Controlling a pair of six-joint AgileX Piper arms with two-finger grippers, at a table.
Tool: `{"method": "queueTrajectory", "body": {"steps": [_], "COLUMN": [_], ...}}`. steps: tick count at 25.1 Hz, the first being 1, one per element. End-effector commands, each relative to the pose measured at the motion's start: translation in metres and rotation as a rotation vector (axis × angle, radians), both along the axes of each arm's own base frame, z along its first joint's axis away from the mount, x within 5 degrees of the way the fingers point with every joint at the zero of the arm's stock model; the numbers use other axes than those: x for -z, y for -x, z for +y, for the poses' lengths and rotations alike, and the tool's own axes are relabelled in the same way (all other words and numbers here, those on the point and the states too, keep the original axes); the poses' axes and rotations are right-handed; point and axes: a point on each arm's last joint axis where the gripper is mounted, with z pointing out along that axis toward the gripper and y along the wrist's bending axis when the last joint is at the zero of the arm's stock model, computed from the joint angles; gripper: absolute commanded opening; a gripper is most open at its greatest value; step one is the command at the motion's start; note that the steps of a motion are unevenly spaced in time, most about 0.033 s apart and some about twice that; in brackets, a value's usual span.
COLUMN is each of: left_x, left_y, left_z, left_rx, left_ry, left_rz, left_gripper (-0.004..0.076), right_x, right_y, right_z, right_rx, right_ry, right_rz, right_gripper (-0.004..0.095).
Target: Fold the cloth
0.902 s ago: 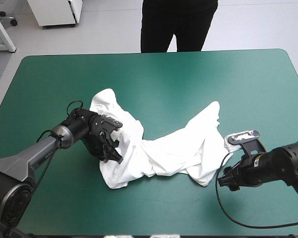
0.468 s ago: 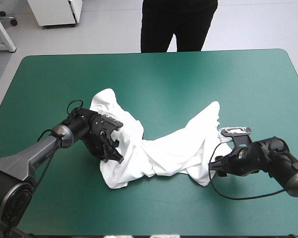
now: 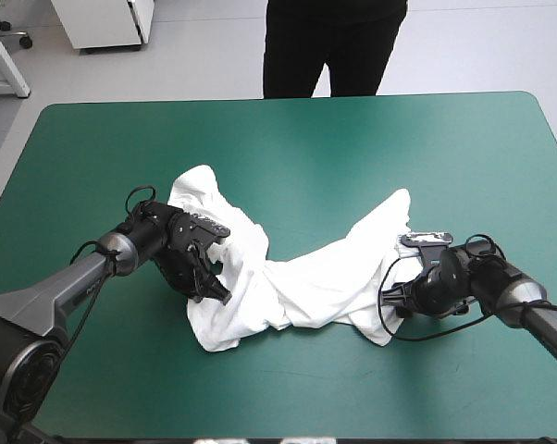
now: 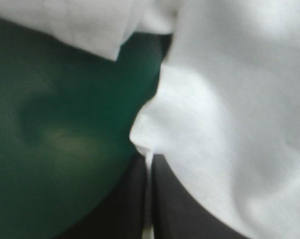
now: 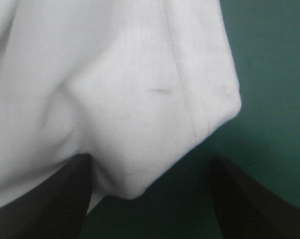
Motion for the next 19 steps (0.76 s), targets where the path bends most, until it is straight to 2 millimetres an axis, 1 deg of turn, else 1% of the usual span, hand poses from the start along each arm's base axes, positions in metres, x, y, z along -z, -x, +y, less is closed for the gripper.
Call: {"method": "queueTrajectory", "body": {"steps": [1,5,6,8,9,10,14,16,18,19], "left_x": [0.005,0.005,0.005,0.005,0.005,0.005,0.005,-0.007,-0.032,-0.052], "left_y": [0.000,0.000,-0.001,-0.001,-0.001,-0.001,-0.004,-0.005,-0.002,0.002], "left_z": [-0.003,-0.003,-0.003,-0.003,-0.003,-0.003,-0.003,-0.004,-0.003,-0.001], "left_rx": [-0.021,-0.021,-0.021,-0.021,-0.021,-0.021,-0.020,-0.020,-0.019,-0.019], "left_ry": [0.020,0.021,0.022,0.023,0.023,0.023,0.029,0.043,0.064,0.083], "left_rz": [0.008,0.007,0.005,0.001,0.001,-0.002,-0.032,-0.060,-0.099,-0.138], "left_gripper": [-0.0009,-0.0009,-0.0009,-0.0009,-0.0009,-0.0009,-0.0009,-0.0009,-0.0009,-0.0009], "right_x": [0.006,0.021,0.024,0.027,0.028,0.027,0.014,-0.008,-0.039,-0.060], "right_y": [-0.011,-0.015,-0.016,-0.017,-0.018,-0.018,-0.023,-0.026,-0.026,-0.023], "right_z": [0.005,0.008,0.010,0.013,0.014,0.015,0.017,0.018,0.017,0.016], "right_rx": [0.007,0.000,-0.014,-0.020,-0.024,-0.029,-0.049,-0.086,-0.109,-0.121], "right_ry": [-0.019,-0.019,-0.027,-0.052,-0.062,-0.071,-0.074,-0.068,-0.066,-0.066], "right_rz": [-0.022,0.031,0.038,0.045,0.043,0.037,0.025,0.013,-0.025,-0.061], "right_gripper": [0.0501,0.0295,0.0222,0.0097,0.0058,-0.0021,-0.0013,-0.0013,-0.0013,-0.0014]}}
